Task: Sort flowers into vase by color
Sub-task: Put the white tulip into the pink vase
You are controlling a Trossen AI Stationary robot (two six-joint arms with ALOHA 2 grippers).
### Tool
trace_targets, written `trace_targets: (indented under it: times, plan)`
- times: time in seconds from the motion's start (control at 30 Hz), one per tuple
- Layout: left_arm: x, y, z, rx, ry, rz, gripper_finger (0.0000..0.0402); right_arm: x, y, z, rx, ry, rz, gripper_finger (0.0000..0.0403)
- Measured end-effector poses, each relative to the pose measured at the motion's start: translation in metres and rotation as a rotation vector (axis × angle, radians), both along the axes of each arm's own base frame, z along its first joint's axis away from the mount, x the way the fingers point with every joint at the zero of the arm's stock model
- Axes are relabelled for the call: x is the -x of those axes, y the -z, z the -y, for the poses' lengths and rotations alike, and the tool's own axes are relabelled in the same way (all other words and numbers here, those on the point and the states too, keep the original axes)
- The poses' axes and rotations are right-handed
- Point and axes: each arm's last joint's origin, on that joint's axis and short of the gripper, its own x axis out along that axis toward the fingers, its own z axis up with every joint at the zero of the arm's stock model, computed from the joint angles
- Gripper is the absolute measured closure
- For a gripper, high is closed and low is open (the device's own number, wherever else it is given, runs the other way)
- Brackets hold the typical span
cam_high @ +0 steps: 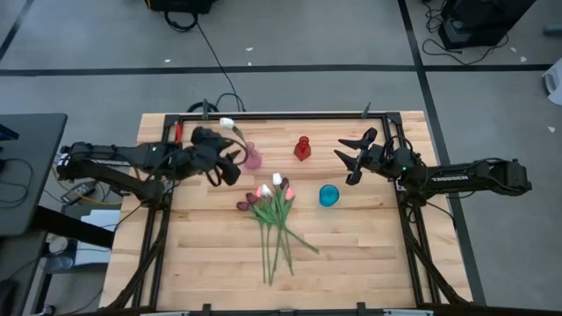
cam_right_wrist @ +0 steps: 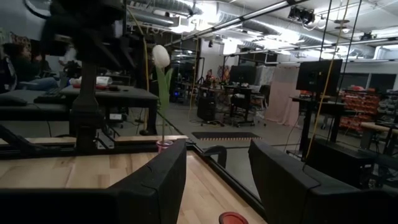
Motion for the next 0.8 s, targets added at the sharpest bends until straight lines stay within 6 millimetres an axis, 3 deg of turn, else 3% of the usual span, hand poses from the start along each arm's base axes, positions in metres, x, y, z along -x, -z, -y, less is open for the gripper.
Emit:
trace_targets:
  times: [0.2,0.33,0.43,0.6,0.8]
  plan:
    - [-0.023,0.022,0.041,0.108,0.072,-0.003,0.0241,0.000,0.000,0.000,0.000,0.000,0.000,0.0216]
    - [-0.059,0.061,0.071,0.201,0.159,-0.096,0.0241,0.000,0.000,0.000,0.000,0.000,0.001,0.0216]
    - [-0.084,0.096,0.087,0.397,0.269,-0.195,0.0241,0.000,0.000,0.000,-0.001,0.000,0.002,0.0216]
    - [-0.119,0.146,0.102,0.829,0.306,-0.255,0.0241,0.000,0.000,0.000,-0.029,-0.007,0.013,0.0216]
    - [-0.143,0.178,0.104,1.025,0.187,-0.177,0.0241,0.000,0.000,0.000,-0.030,-0.007,0.012,0.0216]
